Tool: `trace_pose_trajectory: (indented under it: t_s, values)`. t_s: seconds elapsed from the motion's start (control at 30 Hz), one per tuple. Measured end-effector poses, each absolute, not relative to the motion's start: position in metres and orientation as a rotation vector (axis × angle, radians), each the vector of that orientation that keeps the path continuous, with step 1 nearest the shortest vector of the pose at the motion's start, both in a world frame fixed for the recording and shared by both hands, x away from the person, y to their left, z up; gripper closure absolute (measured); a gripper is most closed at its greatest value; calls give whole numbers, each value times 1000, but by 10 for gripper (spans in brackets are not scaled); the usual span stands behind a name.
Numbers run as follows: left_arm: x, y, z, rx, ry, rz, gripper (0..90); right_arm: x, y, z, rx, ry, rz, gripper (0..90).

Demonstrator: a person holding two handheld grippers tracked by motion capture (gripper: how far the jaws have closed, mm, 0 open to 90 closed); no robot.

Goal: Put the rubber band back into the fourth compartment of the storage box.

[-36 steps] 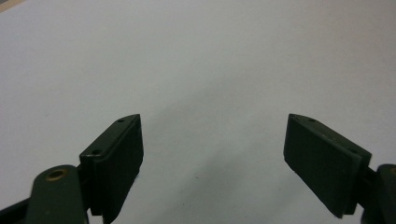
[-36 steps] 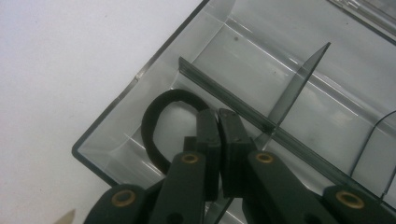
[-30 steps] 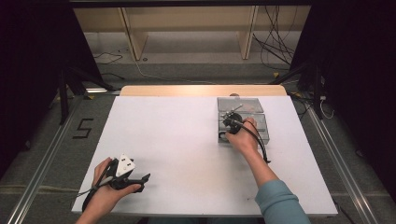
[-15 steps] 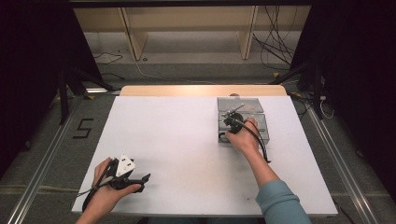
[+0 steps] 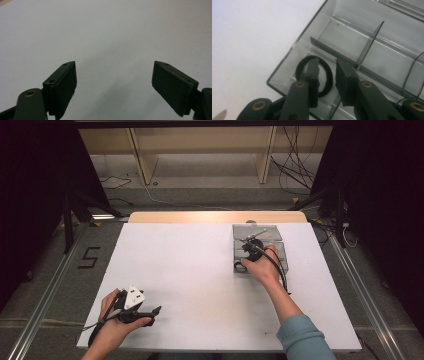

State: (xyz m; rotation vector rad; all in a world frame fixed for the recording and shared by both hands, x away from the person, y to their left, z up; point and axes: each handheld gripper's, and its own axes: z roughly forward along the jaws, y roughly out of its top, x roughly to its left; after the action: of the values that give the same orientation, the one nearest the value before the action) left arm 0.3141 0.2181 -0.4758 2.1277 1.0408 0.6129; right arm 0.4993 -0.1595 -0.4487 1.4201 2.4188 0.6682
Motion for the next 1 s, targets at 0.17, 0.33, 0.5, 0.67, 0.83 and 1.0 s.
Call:
trace_pose_trajectory:
  t_s: [0.17, 0.33, 0.5, 0.67, 0.83, 1.0]
  values:
    - [314, 218, -476, 2125, 1042, 612, 198, 497, -162, -443, 1425, 2399, 720, 704]
    - [314, 218, -476, 2126, 1043, 611, 199, 494, -166, -437, 1436, 2378, 760, 669]
    - [314, 218, -476, 2129, 1042, 609, 208, 489, -172, -432, 1436, 2364, 812, 641]
    - [314, 218, -476, 2130, 1044, 607, 213, 483, -178, -428, 1415, 2343, 857, 611]
    - [314, 218, -476, 2129, 1045, 607, 214, 471, -193, -423, 1387, 2323, 948, 561]
    - [313, 218, -476, 2131, 1045, 607, 214, 451, -215, -423, 1352, 2311, 1032, 499]
